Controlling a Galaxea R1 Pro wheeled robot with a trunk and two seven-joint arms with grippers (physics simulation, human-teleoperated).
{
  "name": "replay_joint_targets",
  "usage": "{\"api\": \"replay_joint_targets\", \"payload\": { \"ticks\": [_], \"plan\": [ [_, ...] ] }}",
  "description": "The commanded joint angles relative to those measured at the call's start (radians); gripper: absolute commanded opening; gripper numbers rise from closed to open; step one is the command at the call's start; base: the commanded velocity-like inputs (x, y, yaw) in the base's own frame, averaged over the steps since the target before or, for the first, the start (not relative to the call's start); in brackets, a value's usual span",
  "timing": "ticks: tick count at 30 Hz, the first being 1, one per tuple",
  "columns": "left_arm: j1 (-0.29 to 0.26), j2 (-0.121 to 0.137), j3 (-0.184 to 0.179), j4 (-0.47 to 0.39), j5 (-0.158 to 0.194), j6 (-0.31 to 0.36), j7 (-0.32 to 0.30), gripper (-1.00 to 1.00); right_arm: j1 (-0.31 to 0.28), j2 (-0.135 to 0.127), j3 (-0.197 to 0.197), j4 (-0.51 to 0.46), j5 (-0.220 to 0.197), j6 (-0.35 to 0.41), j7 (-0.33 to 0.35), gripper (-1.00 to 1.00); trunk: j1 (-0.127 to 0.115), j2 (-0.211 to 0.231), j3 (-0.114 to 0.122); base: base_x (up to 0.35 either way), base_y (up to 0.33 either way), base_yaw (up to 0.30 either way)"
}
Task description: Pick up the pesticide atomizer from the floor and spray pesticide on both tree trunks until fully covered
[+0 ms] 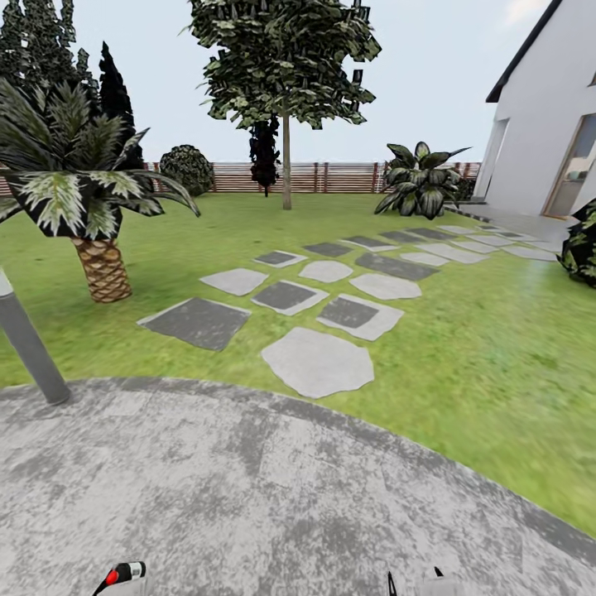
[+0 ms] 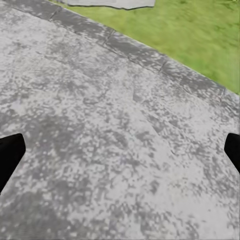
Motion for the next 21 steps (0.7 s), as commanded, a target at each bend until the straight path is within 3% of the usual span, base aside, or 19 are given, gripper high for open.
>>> {"api": "replay_joint_targets", "payload": {
  "ticks": [1, 21],
  "plan": [
    [0.000, 0.000, -0.003, 0.002, 0.009, -0.004, -0.001, -1.00, -0.001, -0.001, 0.005, 0.000, 0.007, 0.000, -0.010, 1.00, 0.000, 0.000, -0.001, 0.341, 0.000, 0.000],
    [0.001, -0.006, -0.010, 0.013, 0.002, -0.007, -0.004, -1.00, -0.001, 0.001, 0.008, -0.002, 0.007, -0.001, -0.010, 1.00, 0.000, 0.000, -0.001, 0.341, 0.000, 0.000]
  ]
}}
